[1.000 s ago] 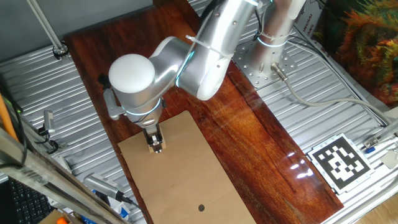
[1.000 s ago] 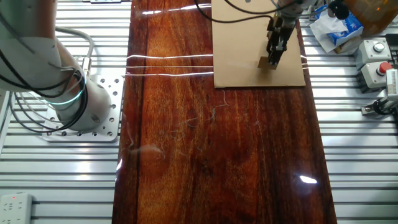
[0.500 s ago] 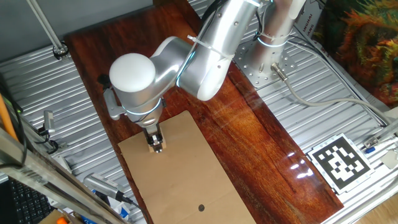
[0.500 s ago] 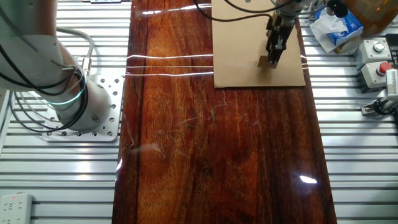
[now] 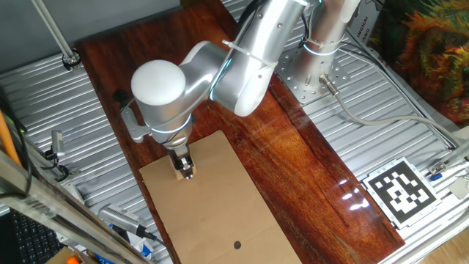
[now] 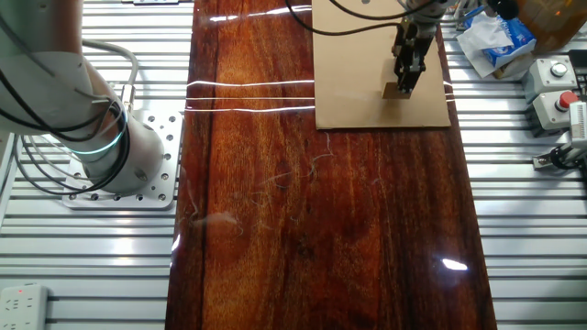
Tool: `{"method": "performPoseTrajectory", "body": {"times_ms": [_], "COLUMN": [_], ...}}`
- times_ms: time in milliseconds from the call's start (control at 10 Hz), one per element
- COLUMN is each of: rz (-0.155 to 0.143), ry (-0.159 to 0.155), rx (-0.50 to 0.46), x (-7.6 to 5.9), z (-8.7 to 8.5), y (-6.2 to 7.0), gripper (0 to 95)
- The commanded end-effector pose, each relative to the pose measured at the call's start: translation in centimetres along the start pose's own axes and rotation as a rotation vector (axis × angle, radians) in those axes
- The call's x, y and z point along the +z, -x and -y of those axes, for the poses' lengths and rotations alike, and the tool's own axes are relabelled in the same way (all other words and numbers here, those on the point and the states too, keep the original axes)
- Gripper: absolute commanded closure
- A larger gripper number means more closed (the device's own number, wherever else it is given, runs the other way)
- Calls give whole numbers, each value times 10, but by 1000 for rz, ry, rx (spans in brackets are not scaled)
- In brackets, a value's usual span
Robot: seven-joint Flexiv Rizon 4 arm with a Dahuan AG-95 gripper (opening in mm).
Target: Grab the block and place it at the designated location
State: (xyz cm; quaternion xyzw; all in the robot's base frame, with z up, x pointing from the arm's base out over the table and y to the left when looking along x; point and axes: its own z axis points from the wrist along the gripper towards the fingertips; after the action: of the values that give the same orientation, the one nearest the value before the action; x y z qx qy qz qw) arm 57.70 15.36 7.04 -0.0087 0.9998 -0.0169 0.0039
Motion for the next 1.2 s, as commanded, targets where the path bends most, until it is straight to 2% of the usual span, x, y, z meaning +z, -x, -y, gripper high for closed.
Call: {"method": "performPoseTrajectory", "body": {"times_ms": [100, 500, 700, 800, 1000, 1200], "rz": [-10, -9, -9, -4, -6, -7], "ry": [-3, -8, -20, -29, -27, 0], "rx": [2, 5, 0, -18, -56, -115], "x": [0, 0, 0, 0, 0, 0], "z": [-1, -1, -1, -1, -1, -1], "y": [1, 1, 1, 1, 1, 1], "gripper": [570, 570, 570, 760, 760, 760]}}
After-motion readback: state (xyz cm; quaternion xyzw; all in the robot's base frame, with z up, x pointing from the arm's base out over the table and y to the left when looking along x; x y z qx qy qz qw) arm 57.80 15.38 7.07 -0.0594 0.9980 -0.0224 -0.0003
